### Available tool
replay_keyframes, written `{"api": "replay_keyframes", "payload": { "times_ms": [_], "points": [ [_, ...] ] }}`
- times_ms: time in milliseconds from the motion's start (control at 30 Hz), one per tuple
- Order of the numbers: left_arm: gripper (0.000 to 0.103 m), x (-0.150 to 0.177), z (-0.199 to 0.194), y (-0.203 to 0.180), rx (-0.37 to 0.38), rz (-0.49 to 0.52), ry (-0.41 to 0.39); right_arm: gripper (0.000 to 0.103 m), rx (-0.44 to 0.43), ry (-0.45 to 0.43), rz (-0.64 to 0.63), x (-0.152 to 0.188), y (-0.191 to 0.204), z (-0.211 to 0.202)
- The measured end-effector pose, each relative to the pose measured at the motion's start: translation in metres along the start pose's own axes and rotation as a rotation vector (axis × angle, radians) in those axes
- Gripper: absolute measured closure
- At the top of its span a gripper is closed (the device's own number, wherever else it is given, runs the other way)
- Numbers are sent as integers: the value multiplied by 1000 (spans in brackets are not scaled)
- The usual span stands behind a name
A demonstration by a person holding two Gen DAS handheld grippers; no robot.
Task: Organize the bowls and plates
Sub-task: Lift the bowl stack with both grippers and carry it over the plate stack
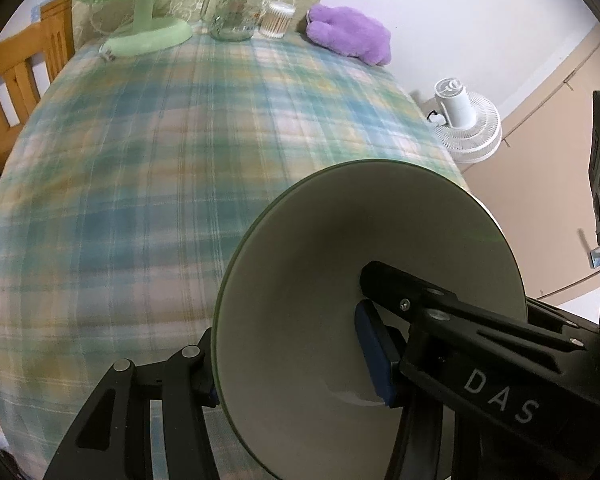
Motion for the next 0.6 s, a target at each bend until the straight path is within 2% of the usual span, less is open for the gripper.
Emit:
{"api": "replay_keyframes", "payload": {
  "times_ms": [300,600],
  "points": [
    [48,-17,-22,-15,0,31,-64,53,-9,-70,-8,-15,2,-33],
    [48,-18,-23,-27,-75,22,-99,53,-81,-86,-41,-20,-4,-38]
  ]
}}
Point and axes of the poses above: each gripper's, at about its wrist camera, not at the fingertips, and z roughly the way its jaws point, y to its left, x to its underside, the point moved 5 cm from there along z, roughly the way its jaws point, and after that the axes turned 12 degrees about -y, right-handed, at the moved point
